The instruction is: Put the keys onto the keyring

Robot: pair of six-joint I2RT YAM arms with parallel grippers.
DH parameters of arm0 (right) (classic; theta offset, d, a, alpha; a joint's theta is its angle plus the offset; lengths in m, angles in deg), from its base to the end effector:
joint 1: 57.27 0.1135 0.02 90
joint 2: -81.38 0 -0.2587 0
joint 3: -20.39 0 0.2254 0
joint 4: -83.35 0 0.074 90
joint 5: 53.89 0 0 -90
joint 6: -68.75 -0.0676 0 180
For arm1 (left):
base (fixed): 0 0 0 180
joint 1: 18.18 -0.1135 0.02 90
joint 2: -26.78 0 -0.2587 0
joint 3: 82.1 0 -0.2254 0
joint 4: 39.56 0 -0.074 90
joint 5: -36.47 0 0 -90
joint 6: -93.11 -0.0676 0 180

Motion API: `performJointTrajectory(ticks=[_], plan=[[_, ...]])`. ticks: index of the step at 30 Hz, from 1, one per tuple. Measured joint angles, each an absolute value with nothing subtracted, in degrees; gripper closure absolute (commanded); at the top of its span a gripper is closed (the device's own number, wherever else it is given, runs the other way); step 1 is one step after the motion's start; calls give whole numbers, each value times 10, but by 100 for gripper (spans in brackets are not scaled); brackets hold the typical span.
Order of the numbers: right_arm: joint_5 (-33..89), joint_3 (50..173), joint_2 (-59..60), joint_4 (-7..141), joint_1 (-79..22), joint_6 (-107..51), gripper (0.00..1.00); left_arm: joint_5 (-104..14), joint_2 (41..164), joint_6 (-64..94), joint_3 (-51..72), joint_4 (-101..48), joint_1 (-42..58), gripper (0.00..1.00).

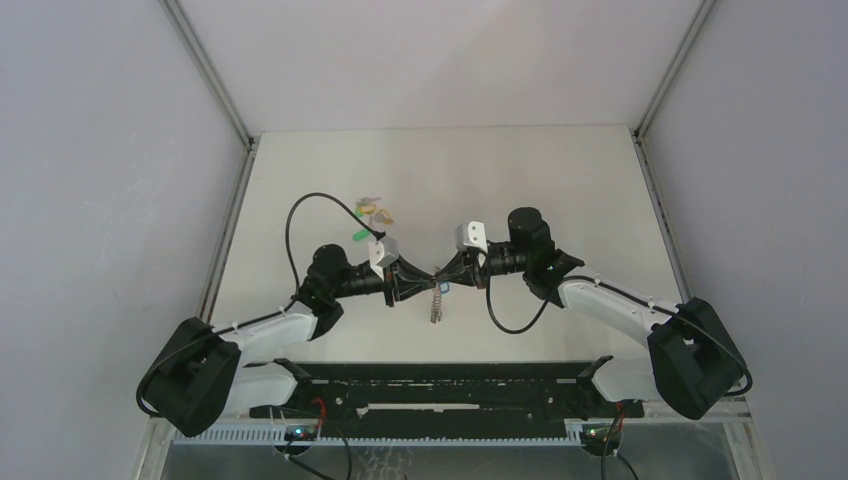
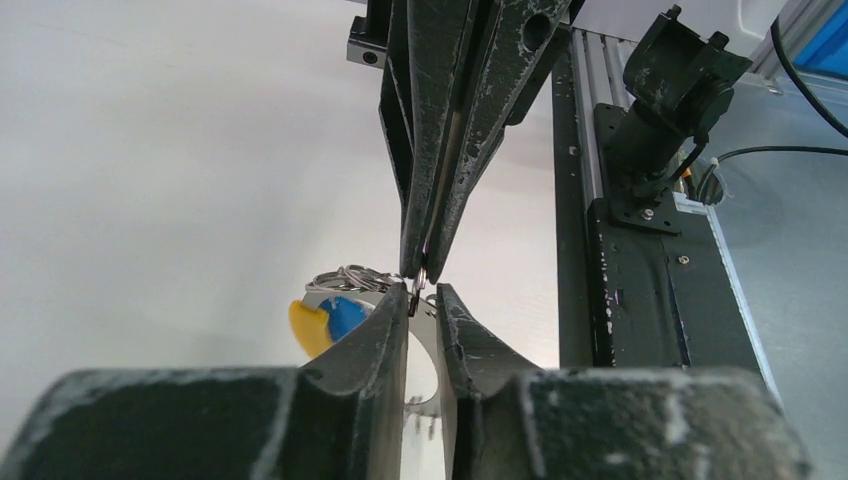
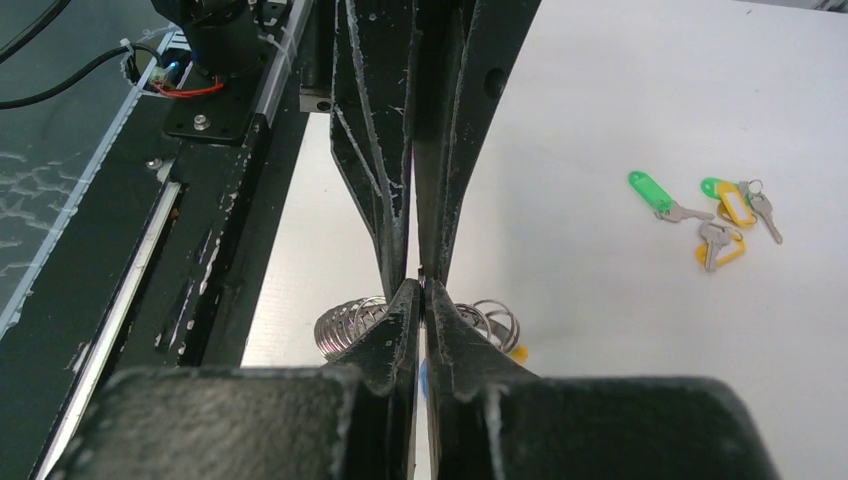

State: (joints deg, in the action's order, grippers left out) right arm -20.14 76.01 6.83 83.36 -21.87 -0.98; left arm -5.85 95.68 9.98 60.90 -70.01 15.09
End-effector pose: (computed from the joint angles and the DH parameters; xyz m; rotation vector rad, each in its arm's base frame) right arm 0.1874 0.2021 0.2536 -1.4227 1.2484 1.1032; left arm 0.1713 -0.1722 0.2327 1.0258 1.3859 -1.1871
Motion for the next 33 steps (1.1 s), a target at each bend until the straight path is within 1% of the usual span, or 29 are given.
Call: performJointTrajectory(ticks=[1, 4, 5, 10, 12, 15, 20, 25, 27, 33], plan=[[-202, 760, 69, 833, -219, -10, 100, -58, 957, 100, 609, -699, 151, 85], [-202, 760, 68, 831, -219, -8, 100, -58, 957, 95, 609, -695, 151, 98], [-202, 760, 69, 829, -219, -8, 100, -59, 957, 93, 609, -692, 151, 100], [-197, 763, 69, 811, -219, 0, 100, -69, 936, 67, 599, -634, 154, 100], [-195, 766, 70, 803, -219, 7, 95, -81, 914, 50, 592, -592, 157, 100], [-192, 768, 77, 791, -220, 17, 83, -119, 883, 19, 565, -503, 172, 100], [-177, 768, 100, 748, -234, 44, 76, -217, 871, -26, 493, -358, 214, 100], [-166, 768, 132, 703, -259, 67, 62, -301, 879, -40, 415, -220, 244, 100], [-166, 768, 144, 701, -264, 72, 58, -330, 897, -48, 363, -150, 260, 100], [-176, 753, 163, 739, -267, 75, 57, -388, 952, -88, 234, 34, 297, 100]])
